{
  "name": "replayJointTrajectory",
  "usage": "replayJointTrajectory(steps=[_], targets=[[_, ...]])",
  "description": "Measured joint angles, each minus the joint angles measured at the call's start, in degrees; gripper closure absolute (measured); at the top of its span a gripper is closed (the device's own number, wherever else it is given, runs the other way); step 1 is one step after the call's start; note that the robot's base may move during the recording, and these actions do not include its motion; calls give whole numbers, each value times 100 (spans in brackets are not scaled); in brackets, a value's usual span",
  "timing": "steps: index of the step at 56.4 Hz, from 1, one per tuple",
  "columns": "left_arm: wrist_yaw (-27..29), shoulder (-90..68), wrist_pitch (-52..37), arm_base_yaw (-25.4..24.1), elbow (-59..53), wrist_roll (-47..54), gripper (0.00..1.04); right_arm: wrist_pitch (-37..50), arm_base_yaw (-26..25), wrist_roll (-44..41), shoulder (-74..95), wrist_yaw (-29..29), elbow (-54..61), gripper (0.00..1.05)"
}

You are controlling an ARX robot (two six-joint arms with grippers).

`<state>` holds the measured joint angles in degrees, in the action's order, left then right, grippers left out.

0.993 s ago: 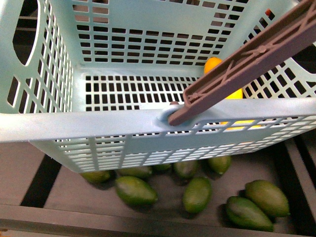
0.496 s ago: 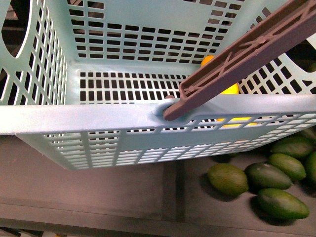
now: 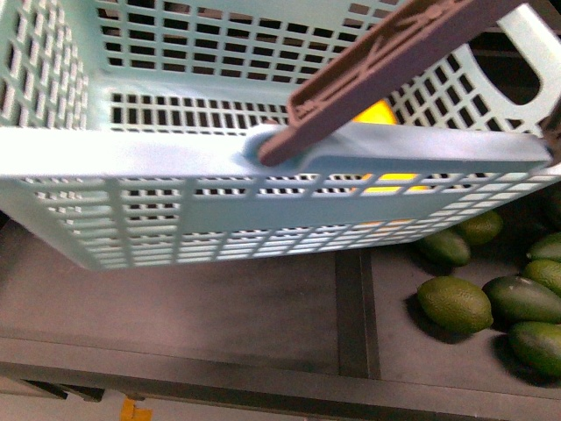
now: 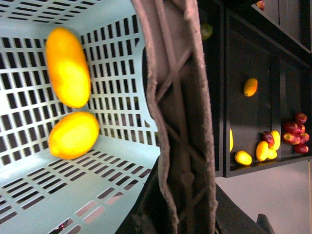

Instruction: Pick lemon and mango into basket

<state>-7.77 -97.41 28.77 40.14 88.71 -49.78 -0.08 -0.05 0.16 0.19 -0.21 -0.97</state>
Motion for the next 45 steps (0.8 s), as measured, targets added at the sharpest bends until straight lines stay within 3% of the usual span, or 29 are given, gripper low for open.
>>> replayJointTrajectory(steps=[5,12,18,26,45], targets=[[-20,0,-11,35,0,-17,98,2,0,0,0,7,0,9],[1906,-87,-1141,260,-199,-1449,98,2,0,0,0,9,0,9],[2924,-225,-1281,-37,-44,-2044,98,0,0,0,0,31,0,9],[2874,-586,-1329,-619,249,-2232,98,0,2,0,0,24,0,9],[2251,-1735,-1279,-1353,848,-3209,98,0,2,0,0,20,0,9]])
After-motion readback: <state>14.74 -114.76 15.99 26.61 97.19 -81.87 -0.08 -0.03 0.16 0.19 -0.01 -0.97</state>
